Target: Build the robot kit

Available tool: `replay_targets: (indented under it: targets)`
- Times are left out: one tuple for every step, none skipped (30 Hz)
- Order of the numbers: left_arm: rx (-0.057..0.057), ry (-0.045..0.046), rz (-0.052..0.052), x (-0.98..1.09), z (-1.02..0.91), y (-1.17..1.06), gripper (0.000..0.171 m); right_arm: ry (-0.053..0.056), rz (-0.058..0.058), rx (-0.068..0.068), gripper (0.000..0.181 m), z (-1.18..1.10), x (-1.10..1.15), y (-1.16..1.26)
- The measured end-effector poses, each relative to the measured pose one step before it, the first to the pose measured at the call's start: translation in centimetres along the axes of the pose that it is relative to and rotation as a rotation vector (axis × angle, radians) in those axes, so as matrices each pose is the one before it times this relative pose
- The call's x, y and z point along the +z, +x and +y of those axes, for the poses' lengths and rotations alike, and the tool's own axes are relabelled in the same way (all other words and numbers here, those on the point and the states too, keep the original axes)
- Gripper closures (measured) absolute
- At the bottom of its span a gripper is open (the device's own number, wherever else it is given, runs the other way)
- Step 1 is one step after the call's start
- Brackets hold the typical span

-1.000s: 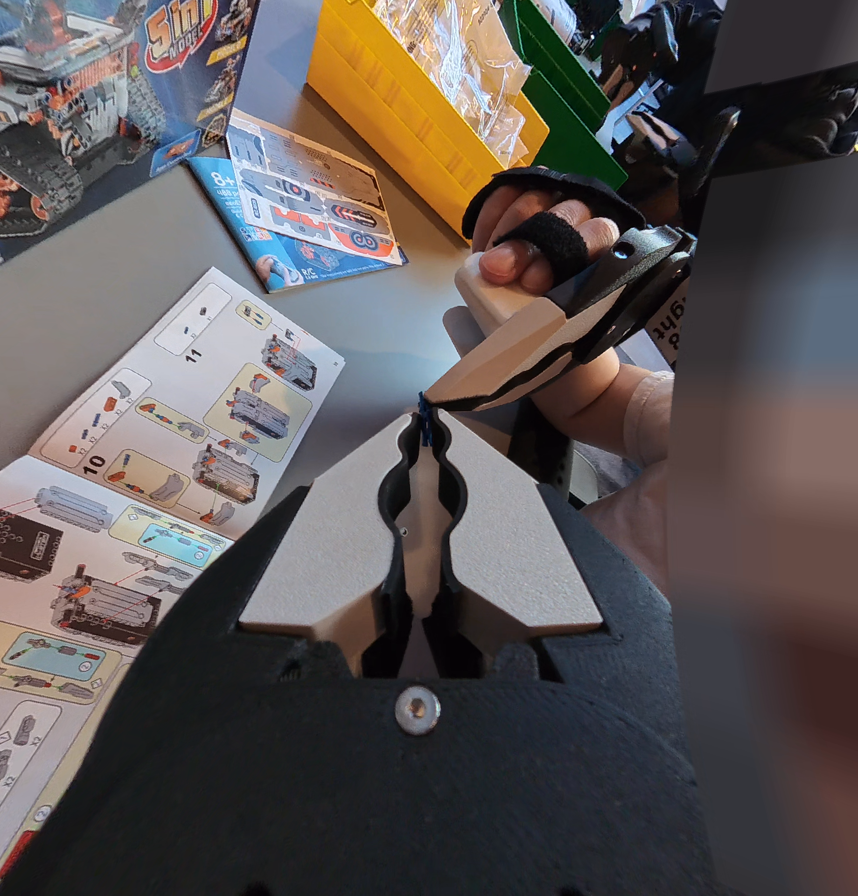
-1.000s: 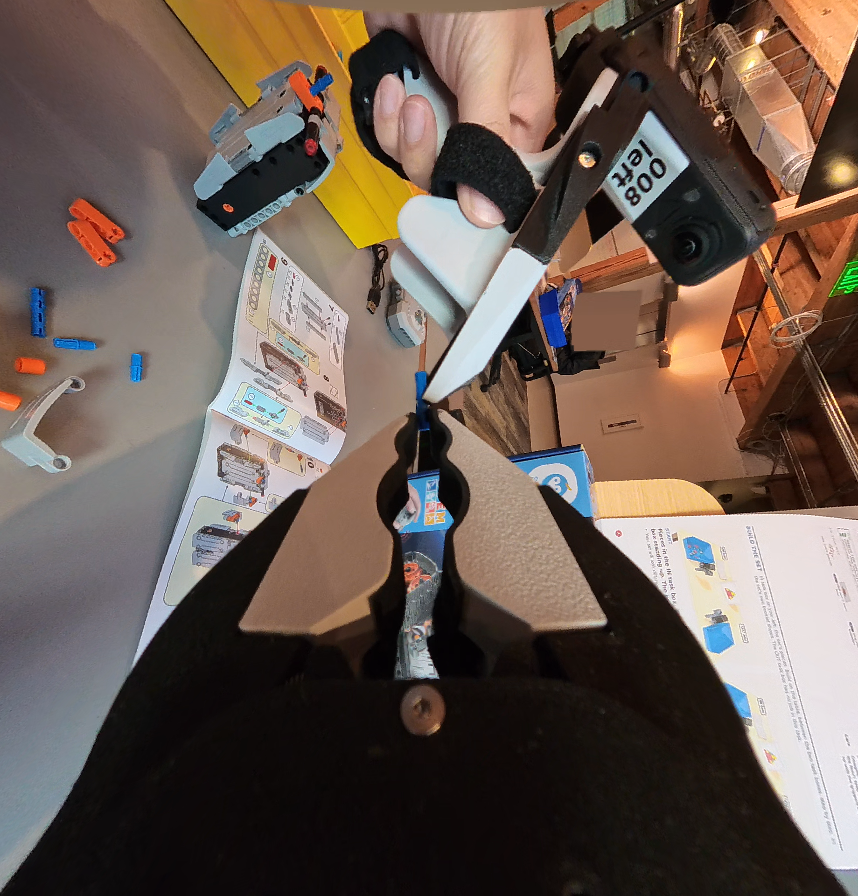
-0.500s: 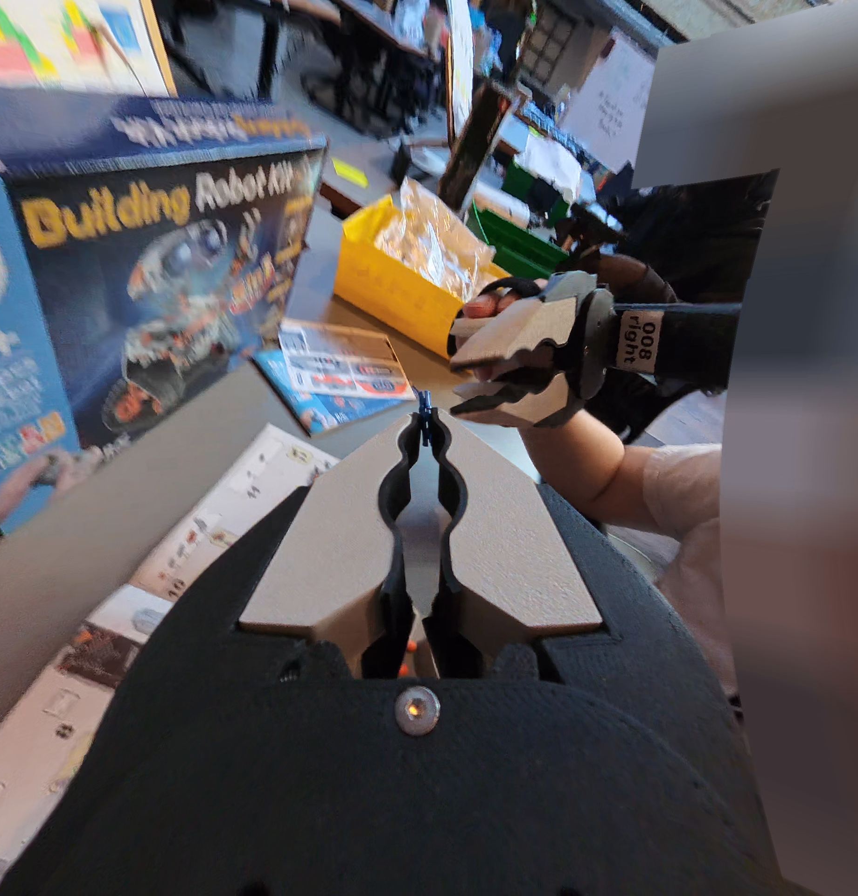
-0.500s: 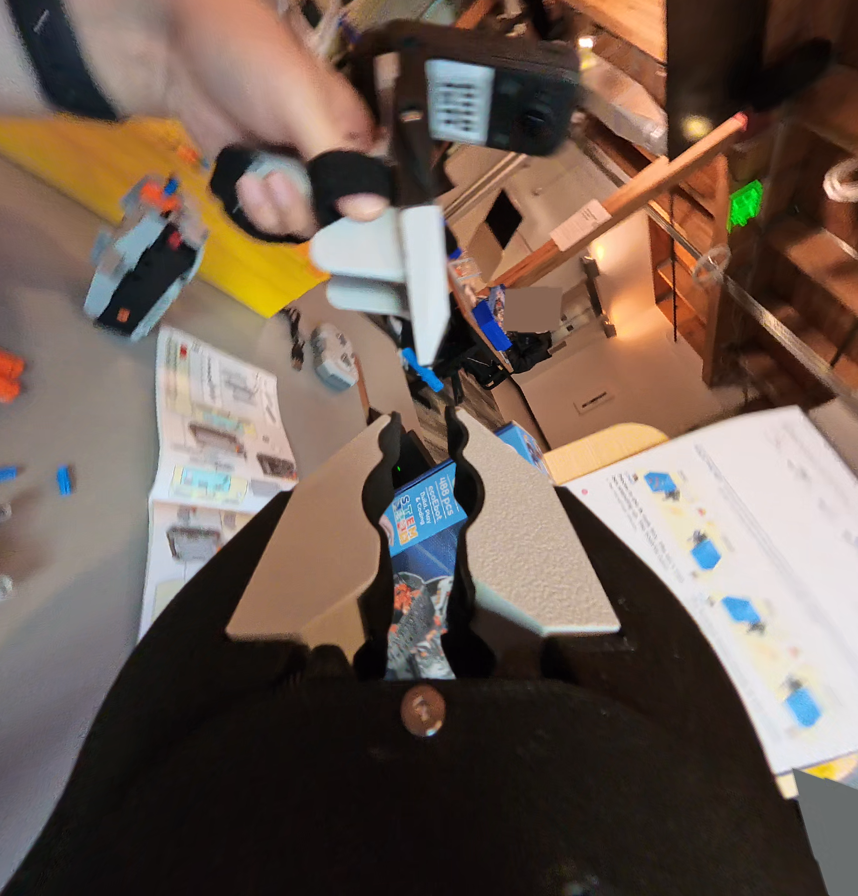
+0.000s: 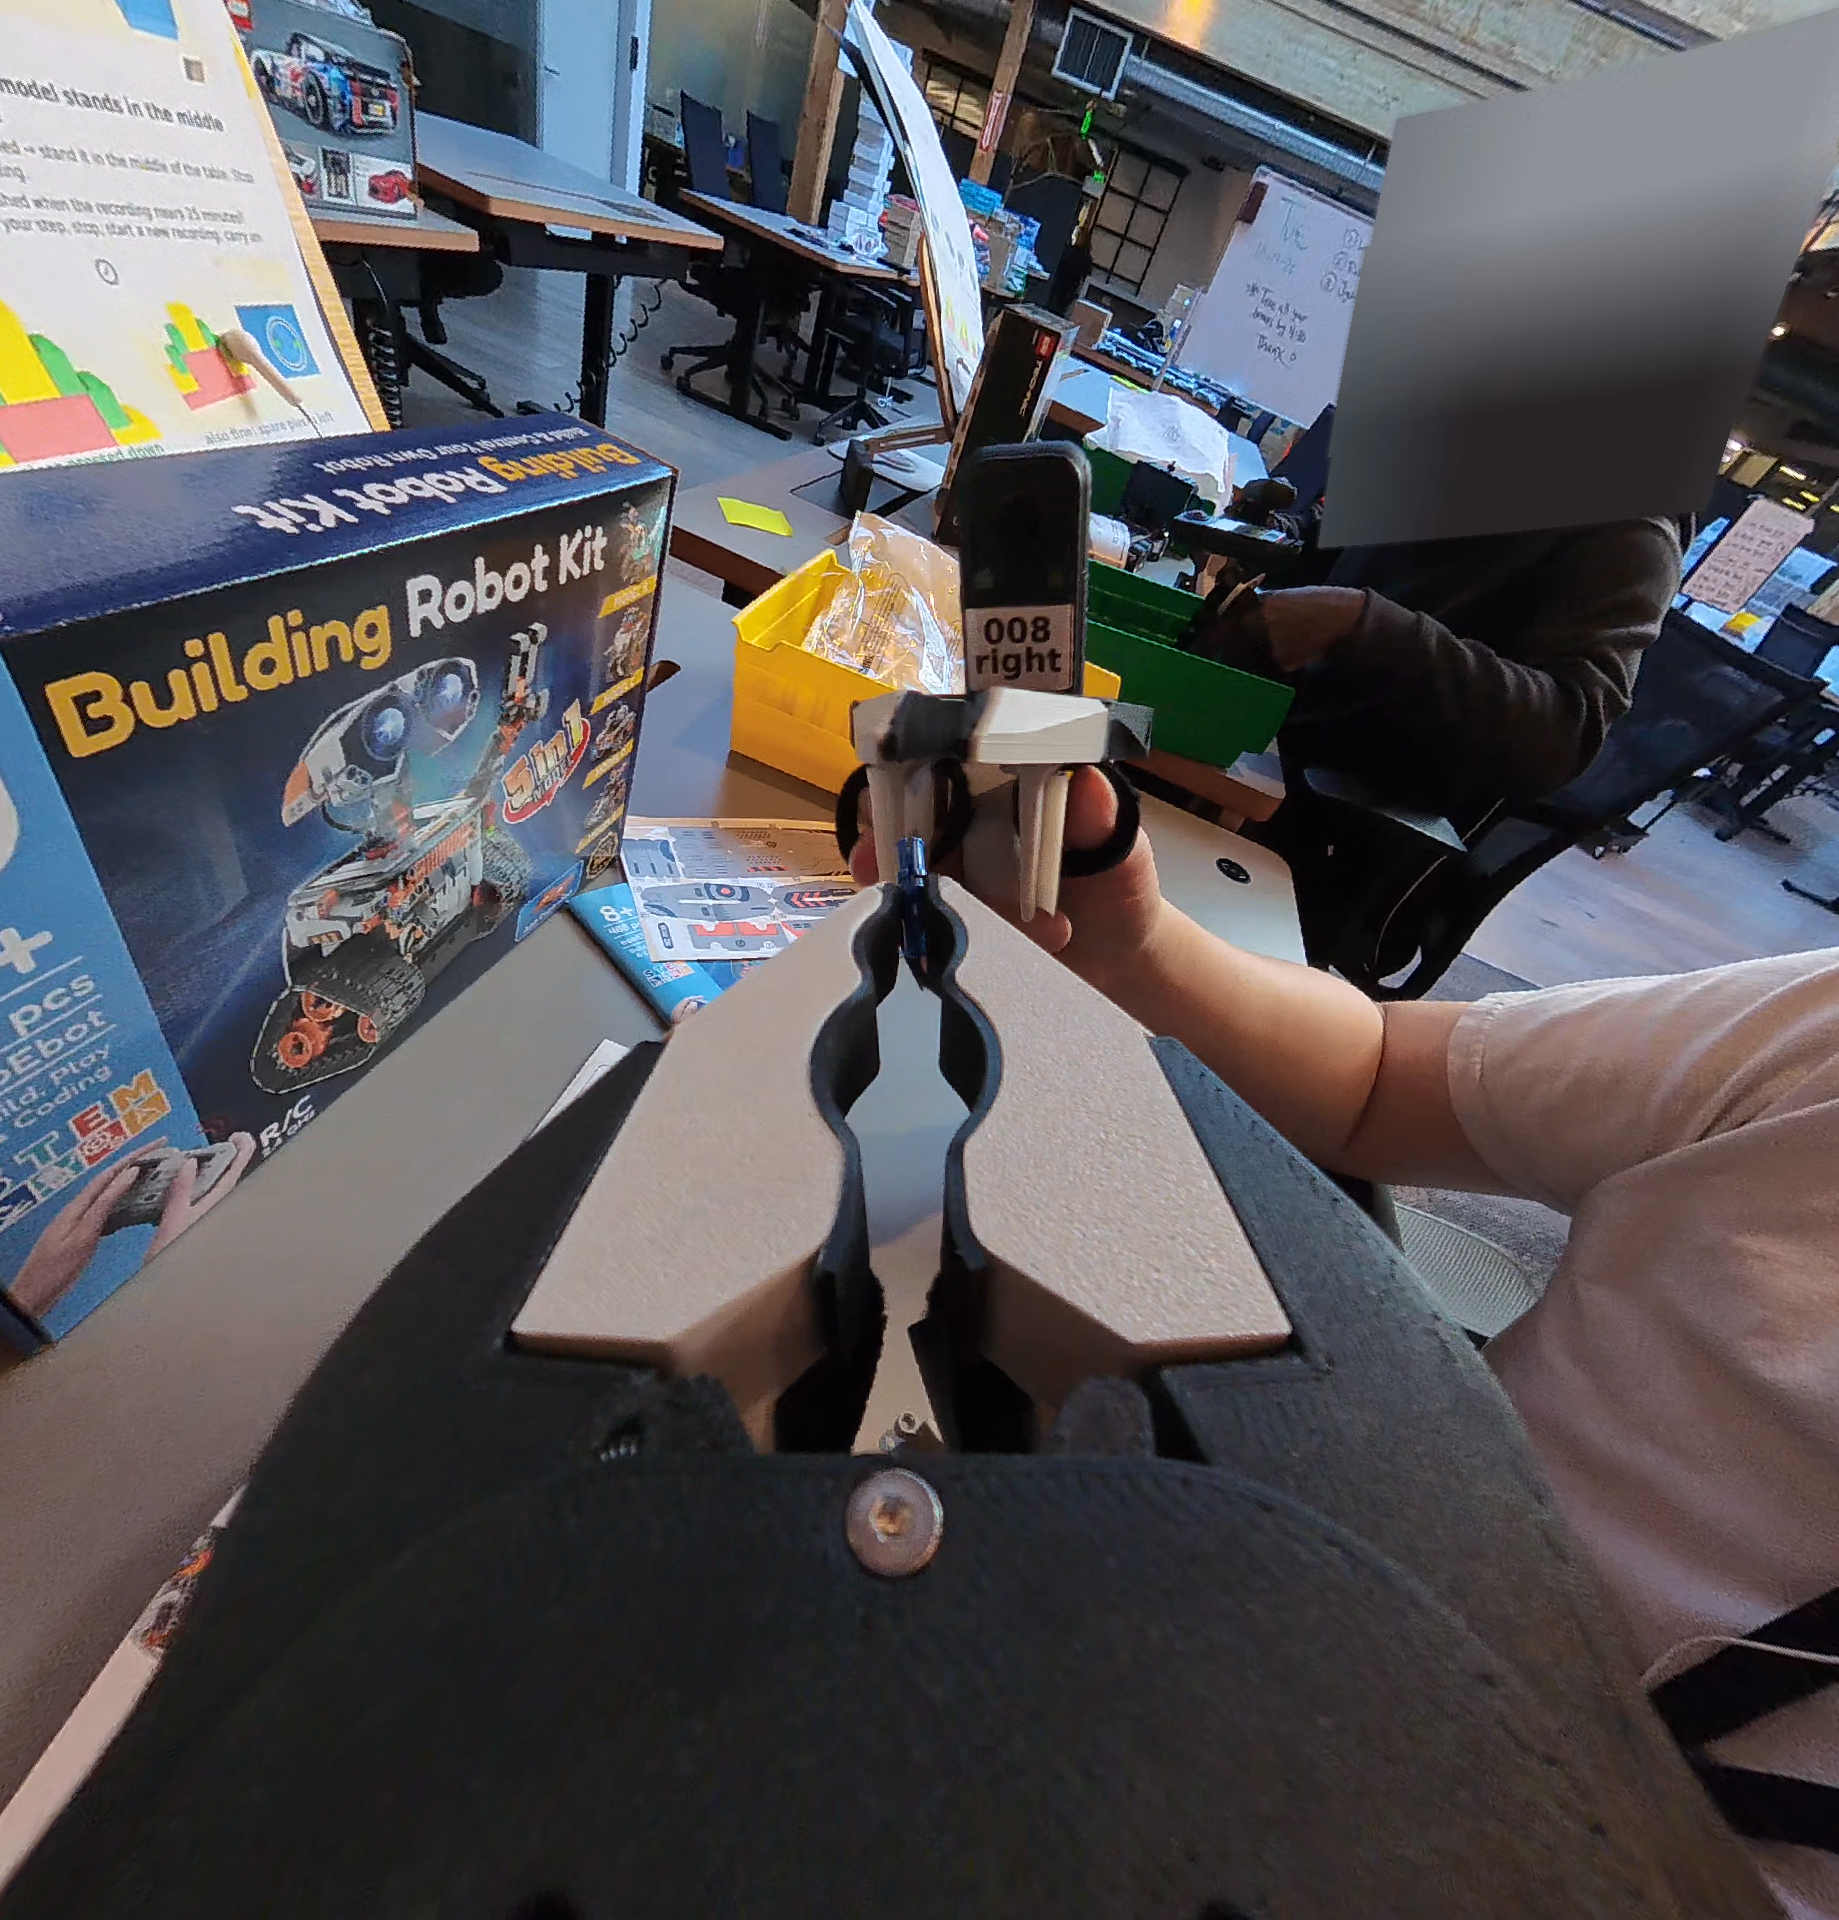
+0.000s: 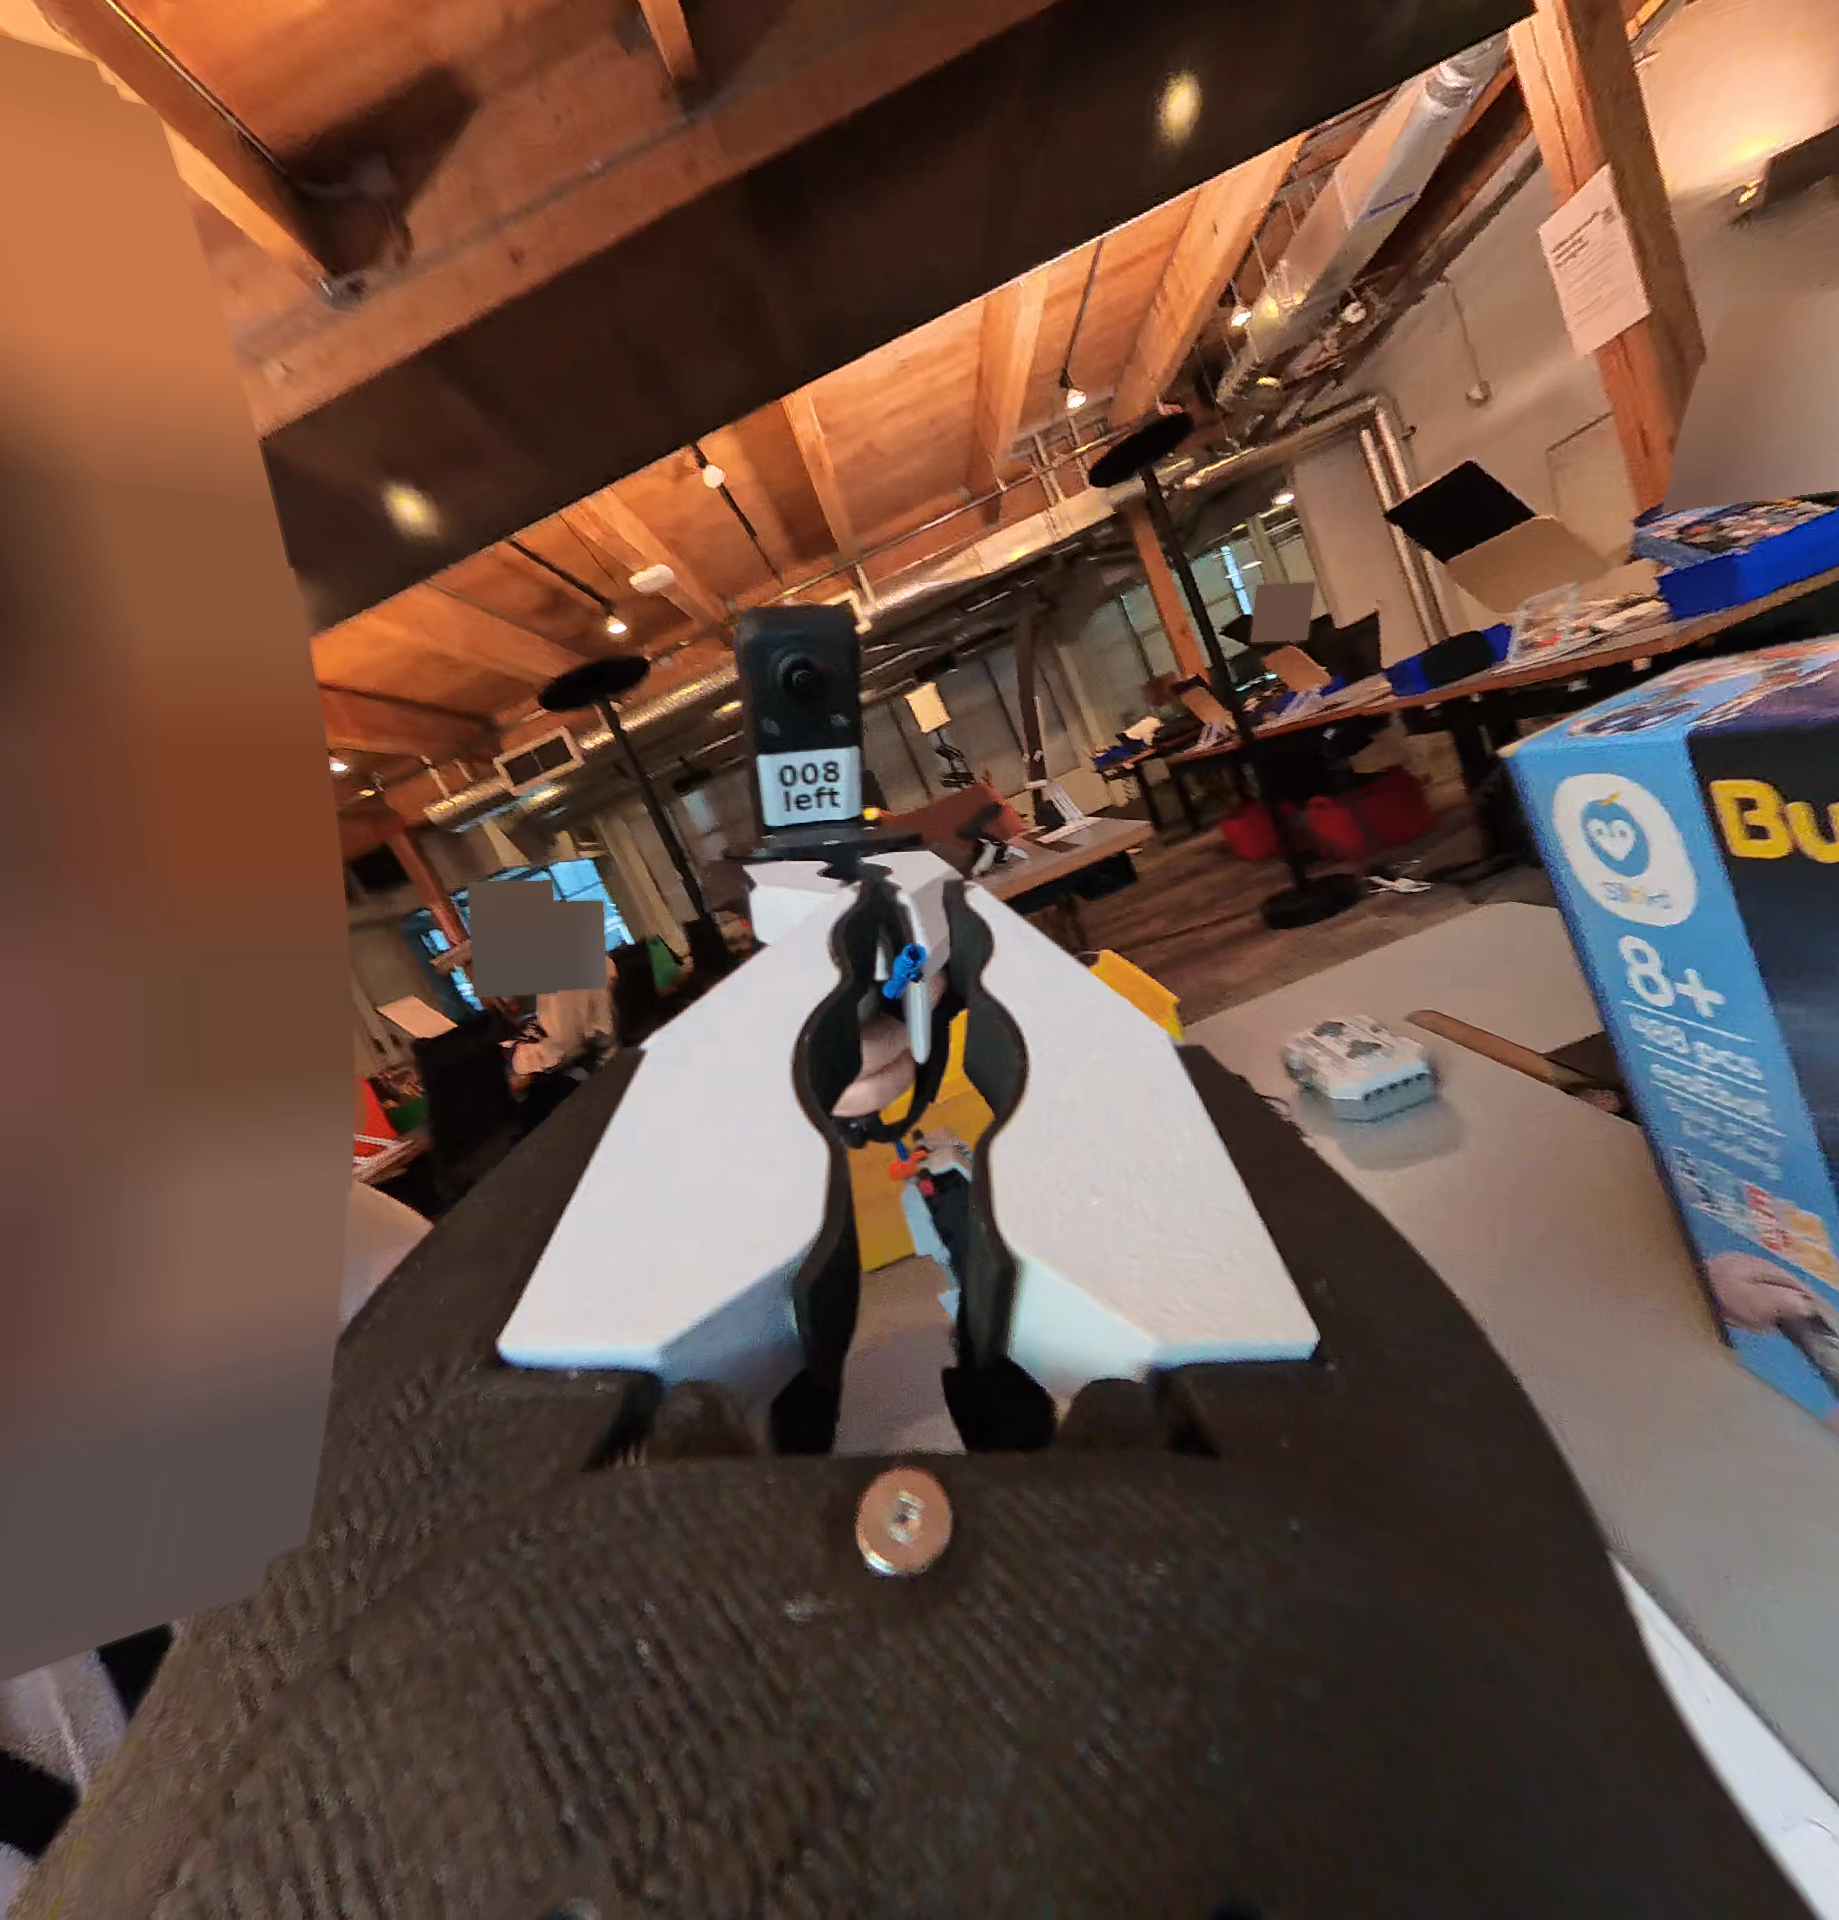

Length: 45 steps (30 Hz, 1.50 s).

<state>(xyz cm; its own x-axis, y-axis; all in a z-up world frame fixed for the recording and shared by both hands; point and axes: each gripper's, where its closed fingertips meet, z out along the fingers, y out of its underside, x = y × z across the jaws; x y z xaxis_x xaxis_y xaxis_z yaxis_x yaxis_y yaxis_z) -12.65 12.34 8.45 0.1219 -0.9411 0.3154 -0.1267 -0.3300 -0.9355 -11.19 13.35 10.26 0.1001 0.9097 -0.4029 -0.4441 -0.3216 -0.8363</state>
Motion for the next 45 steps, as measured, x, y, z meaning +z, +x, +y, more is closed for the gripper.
replay_targets:
  targets:
    - [-0.0024,0.00209,0.0009,0.014,-0.004,-0.022,0.17,-0.0015,-0.0248,0.0173,0.169,0.115,0.154,-0.318]
    - [-0.0013,0.00463,0.0036,0.013,-0.062,0.057,0.17,-0.0005,-0.0184,0.016,0.17,0.1,0.177,-0.273]
    - [-0.0024,0.00082,0.0049,0.026,-0.017,0.078,0.17,-0.0019,-0.0066,0.0142,0.17,0.153,0.173,-0.101]
    - [-0.0013,-0.00083,0.0003,0.012,0.003,0.028,0.17,-0.0058,-0.0002,0.0108,0.172,0.255,0.155,0.022]
    - [0.0018,0.00182,-0.0009,0.014,-0.034,0.042,0.17,-0.0138,0.0185,0.0114,0.172,0.399,0.13,0.385]
    - [0.0016,0.00261,-0.002,-0.012,-0.052,0.028,0.17,-0.0167,0.0253,0.0069,0.172,0.421,0.066,0.562]
    - [-0.0005,0.00006,-0.004,-0.015,-0.008,-0.018,0.17,-0.002,-0.002,-0.0033,0.171,0.213,0.001,0.154]
    - [0.0009,0.00007,-0.0009,-0.018,-0.024,0.031,0.17,0.0129,-0.0123,0.0059,0.171,-0.037,-0.03,-0.016]
    - [0.0012,0.00669,0.0014,-0.034,-0.116,0.065,0.17,0.0135,-0.021,0.0149,0.17,-0.082,-0.015,-0.13]
    - [0.0001,0.00778,0.0026,-0.035,-0.134,0.079,0.17,0.0108,-0.0228,0.022,0.171,-0.05,0.015,-0.162]
    - [-0.0002,0.00213,0.002,-0.001,-0.047,0.066,0.17,0.0025,-0.0121,0.0234,0.172,0.059,0.042,-0.008]
    - [0.0009,-0.00148,-0.0007,0.016,0.018,0.018,0.17,-0.0014,-0.0121,0.0142,0.172,0.132,0.07,-0.056]
    - [0.0019,-0.00178,-0.0023,0.035,0.026,-0.021,0.17,-0.0036,-0.0058,0.0088,0.172,0.164,0.089,-0.002]
    - [0.0025,-0.00007,-0.0059,0.029,0.01,-0.091,0.17,0.0027,-0.0051,0.0043,0.173,0.04,0.054,-0.032]
    - [0.0015,0.00112,0.0034,0.046,-0.013,0.061,0.17,0.0063,-0.0143,0.0042,0.177,-0.034,0.036,-0.198]
    - [-0.0048,0.0017,0.0029,0.035,-0.023,0.054,0.17,0.0053,-0.0052,0.0065,0.178,-0.068,-0.005,-0.06]
    - [-0.0016,-0.00056,-0.0017,0.028,0.011,-0.022,0.17,0.0022,-0.0002,0.0023,0.178,-0.027,-0.022,0.002]
    - [0.0027,-0.00243,-0.0054,0.03,0.039,-0.06,0.171,-0.002,0.0028,-0.0033,0.178,0.028,-0.035,0.042]
    - [0.0051,-0.00559,-0.0095,0.055,0.08,-0.118,0.17,-0.0036,0.0063,-0.003,0.178,0.022,-0.058,0.123]
    - [0.004,-0.00382,-0.0036,0.044,0.042,-0.015,0.17,-0.0038,0.0025,0.0024,0.178,0.022,-0.05,0.086]
    - [0.0004,-0.00561,0.0069,0.035,0.082,0.142,0.17,-0.008,-0.0088,0.0063,0.178,0.041,-0.042,-0.07]
    - [-0.0044,-0.01757,0.0096,0.062,0.273,0.15,0.17,-0.0144,-0.0086,0.0085,0.178,0.073,-0.026,-0.103]
    - [-0.0084,-0.02779,0.0073,0.046,0.396,0.071,0.169,-0.0196,0.0018,0.0023,0.179,0.104,-0.022,-0.038]
    - [-0.0064,-0.0263,0.0083,0.054,0.362,0.081,0.168,-0.0225,0.0106,-0.0126,0.179,0.09,-0.014,-0.02]
    - [0.002,-0.01788,0.0072,0.033,0.231,0.077,0.166,-0.0328,0.016,-0.0224,0.178,0.184,-0.017,-0.011]
    - [0.0124,-0.01604,-0.0048,0.024,0.211,-0.03,0.167,-0.0414,0.0175,-0.0253,0.178,0.261,-0.009,-0.049]
    - [0.0251,-0.01413,-0.0148,0.036,0.167,-0.097,0.167,-0.0412,0.0189,-0.0255,0.178,0.243,-0.021,-0.056]
    - [0.0289,-0.01585,-0.0093,0.091,0.232,0.077,0.167,-0.0339,0.0225,-0.0251,0.178,0.133,-0.067,-0.033]
    - [0.0246,-0.02413,-0.0074,0.116,0.344,0.114,0.166,-0.0264,0.0159,-0.0238,0.178,0.052,-0.094,-0.125]
    - [0.0168,-0.02693,-0.0022,0.147,0.373,0.162,0.163,-0.0208,0.0067,-0.0199,0.178,0.001,-0.085,-0.245]
    - [0.0126,-0.02638,0.0005,0.159,0.354,0.158,0.163,-0.0176,0.0031,-0.011,0.178,-0.037,-0.088,-0.246]
    - [0.0142,-0.01522,-0.0013,0.154,0.188,0.131,0.17,-0.0144,0.0074,-0.0079,0.178,-0.033,-0.068,-0.151]
    - [0.0192,0.00099,-0.0078,0.121,-0.058,0.035,0.171,-0.0099,0.0025,-0.0106,0.178,-0.05,-0.04,-0.212]
    - [0.0146,0.01599,-0.016,0.071,-0.256,-0.096,0.171,-0.0061,0.0023,-0.0107,0.178,-0.048,-0.003,-0.19]
    - [0.0056,0.01343,-0.0019,0.064,-0.202,0.048,0.171,-0.0005,0.0075,-0.0124,0.178,-0.102,0.031,-0.093]
    - [-0.0034,0.01901,0.0147,0.013,-0.303,0.208,0.171,0.0113,0.0055,-0.0162,0.178,-0.25,0.004,-0.125]
    - [-0.0117,0.02705,0.0166,-0.039,-0.398,0.155,0.171,0.02,0.0027,-0.0269,0.176,-0.344,0.007,-0.175]
    - [-0.0174,0.02515,0.0228,-0.055,-0.334,0.193,0.171,0.0257,0.0018,-0.0332,0.176,-0.398,-0.029,-0.204]
    - [-0.0193,0.00748,0.0326,0.032,-0.067,0.326,0.171,0.0121,-0.0063,-0.0273,0.179,-0.185,0.001,-0.311]
    - [-0.0141,-0.01107,0.0162,0.094,0.192,0.108,0.171,-0.0091,-0.0008,-0.0083,0.179,0.081,0.085,-0.177]
    - [-0.0043,-0.00933,-0.0055,0.094,0.176,-0.156,0.171,-0.022,0.0138,0.0034,0.179,0.215,0.08,0.117]
    - [0.0066,0.00581,-0.0115,0.021,-0.067,-0.17,0.171,-0.0085,0.0237,-0.0037,0.179,0.048,-0.002,0.265]
    - [0.0093,0.00689,-0.0032,-0.006,-0.086,0.002,0.171,0.0057,0.0019,-0.0075,0.179,-0.093,-0.057,-0.031]
    - [0.0055,-0.00046,-0.0065,-0.035,-0.02,-0.052,0.171,0.0009,-0.0094,0.0074,0.179,-0.05,-0.038,-0.11]
    - [0.0035,-0.00313,-0.0064,-0.049,0.029,-0.07,0.171,-0.0007,-0.0018,0.0157,0.179,-0.033,-0.051,0.071]
